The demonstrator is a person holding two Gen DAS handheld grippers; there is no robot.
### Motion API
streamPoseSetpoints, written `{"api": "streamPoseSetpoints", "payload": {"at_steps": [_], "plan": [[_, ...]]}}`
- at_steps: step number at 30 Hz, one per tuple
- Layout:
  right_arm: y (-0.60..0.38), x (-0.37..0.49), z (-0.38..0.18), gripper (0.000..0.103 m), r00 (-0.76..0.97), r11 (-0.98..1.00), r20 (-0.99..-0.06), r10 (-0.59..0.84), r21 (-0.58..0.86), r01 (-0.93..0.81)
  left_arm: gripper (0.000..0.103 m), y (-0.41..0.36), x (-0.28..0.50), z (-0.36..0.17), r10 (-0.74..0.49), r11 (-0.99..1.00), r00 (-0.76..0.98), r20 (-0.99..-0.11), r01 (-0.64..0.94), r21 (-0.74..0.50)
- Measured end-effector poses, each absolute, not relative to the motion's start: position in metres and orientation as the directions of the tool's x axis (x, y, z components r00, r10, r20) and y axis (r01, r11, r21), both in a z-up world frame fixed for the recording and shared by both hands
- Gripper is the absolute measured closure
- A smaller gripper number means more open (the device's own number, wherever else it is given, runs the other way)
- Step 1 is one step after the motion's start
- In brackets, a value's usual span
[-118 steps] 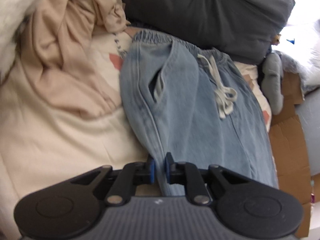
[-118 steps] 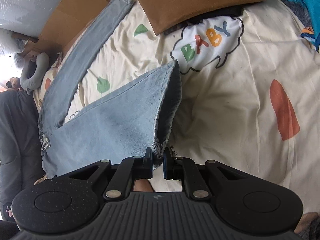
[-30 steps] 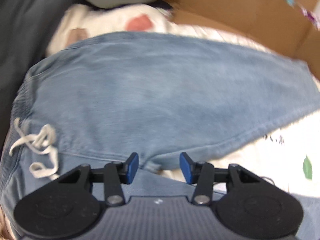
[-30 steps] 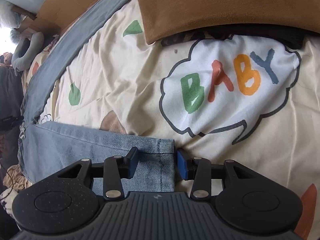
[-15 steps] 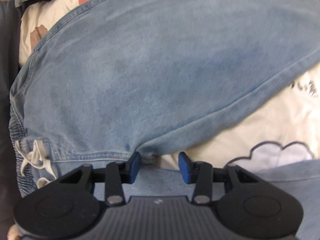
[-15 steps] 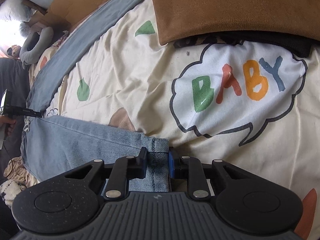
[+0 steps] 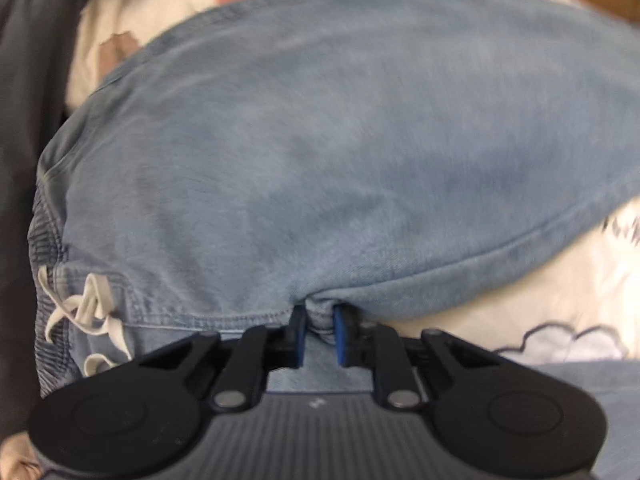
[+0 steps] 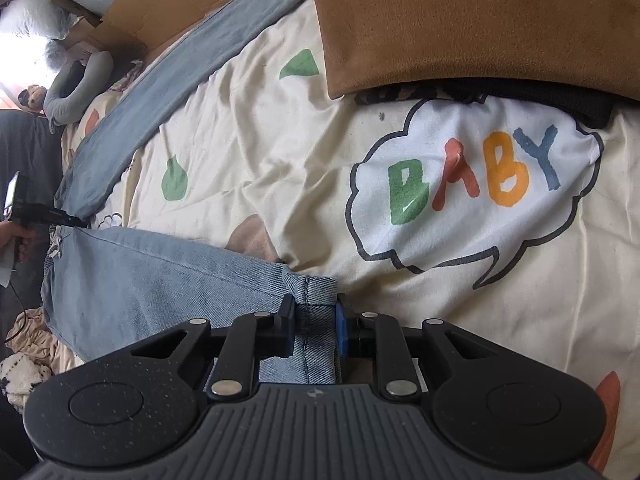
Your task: Fold clothes
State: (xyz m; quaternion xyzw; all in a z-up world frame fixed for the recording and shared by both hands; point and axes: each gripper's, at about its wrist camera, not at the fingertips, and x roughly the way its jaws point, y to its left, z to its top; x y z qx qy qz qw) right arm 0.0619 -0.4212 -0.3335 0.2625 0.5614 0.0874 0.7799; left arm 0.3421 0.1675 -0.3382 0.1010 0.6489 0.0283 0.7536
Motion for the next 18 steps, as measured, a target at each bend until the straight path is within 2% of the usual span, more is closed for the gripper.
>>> {"api": "streamPoseSetpoints", "payload": {"at_steps": [7, 10, 11, 15, 18], "plan": [[-0.419, 0.061, -0.335, 0.085, 0.353, 0.859, -0.844, 0.404, 0.483, 0.169, 0.087, 0.184, 0.34, -0.328, 0.094, 0.995, 0.196, -0.976, 0.02, 0.1], [-0.417, 0.063, -0.338, 0.085, 0.349, 0.871, -0.857, 0.38, 0.459, 0.178, 0.083, 0.181, 0.341, -0.336, 0.093, 0.995, 0.186, -0.978, 0.018, 0.098], [-0.416, 0.064, -0.34, 0.085, 0.344, 0.873, -0.861, 0.374, 0.452, 0.183, 0.079, 0.178, 0.341, -0.34, 0.089, 0.995, 0.181, -0.979, 0.018, 0.094], [-0.414, 0.066, -0.347, 0.085, 0.33, 0.876, -0.873, 0.36, 0.438, 0.201, 0.074, 0.168, 0.334, -0.33, 0.099, 0.99, 0.2, -0.975, 0.082, 0.117], [-0.413, 0.067, -0.351, 0.085, 0.326, 0.875, -0.875, 0.357, 0.436, 0.21, 0.075, 0.154, 0.324, -0.323, 0.04, 0.989, 0.22, -0.975, 0.133, 0.071]]}}
